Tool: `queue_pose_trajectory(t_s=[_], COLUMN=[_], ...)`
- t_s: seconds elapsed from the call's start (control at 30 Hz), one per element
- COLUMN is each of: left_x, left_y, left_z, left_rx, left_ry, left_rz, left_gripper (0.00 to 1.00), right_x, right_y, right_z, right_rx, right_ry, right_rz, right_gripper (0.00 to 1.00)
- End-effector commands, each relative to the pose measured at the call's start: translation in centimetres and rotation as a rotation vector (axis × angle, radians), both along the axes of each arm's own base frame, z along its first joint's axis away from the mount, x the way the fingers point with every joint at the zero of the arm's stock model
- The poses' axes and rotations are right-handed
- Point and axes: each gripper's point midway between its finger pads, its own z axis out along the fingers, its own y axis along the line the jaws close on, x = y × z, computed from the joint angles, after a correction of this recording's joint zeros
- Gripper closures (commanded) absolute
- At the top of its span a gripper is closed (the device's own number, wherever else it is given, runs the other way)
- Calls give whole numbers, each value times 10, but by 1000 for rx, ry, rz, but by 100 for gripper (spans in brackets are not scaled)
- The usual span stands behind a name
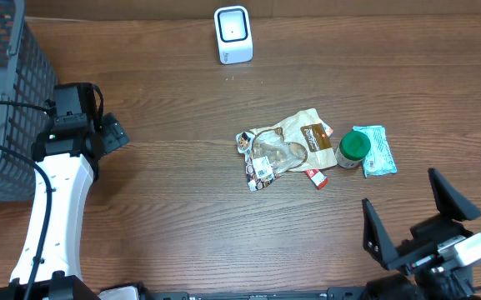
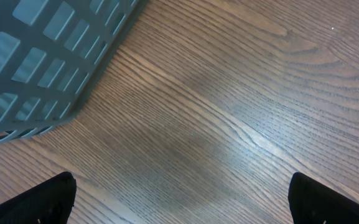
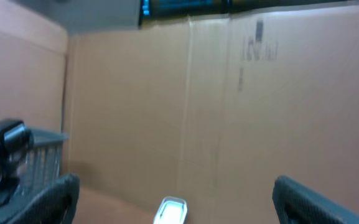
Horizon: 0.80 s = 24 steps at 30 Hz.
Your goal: Scan the item barcode
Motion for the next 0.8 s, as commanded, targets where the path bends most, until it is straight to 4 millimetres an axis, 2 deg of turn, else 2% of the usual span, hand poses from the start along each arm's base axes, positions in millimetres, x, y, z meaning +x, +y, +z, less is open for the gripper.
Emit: queue_pose_trajectory(t_s=[0.0,0.3,0.6,0.77], left_x=[1,1,1,1], left_y=[4,4,4,4], left_z=[7,7,7,7], left_rx=[14,15,14,15], left_ry=[-18,-18,-18,-18], left_rz=[17,17,17,17], left_gripper=[0,0,0,0], right_x=[5,28,49,53], right_y=[8,16,10,5], right_z=[-12,-50,-88,-97], right_rx=[-5,-20,-19,1], right_ry=[-33,-64,-65,-100], right_rz=[37,55,1,-28], right_gripper=[0,0,0,0])
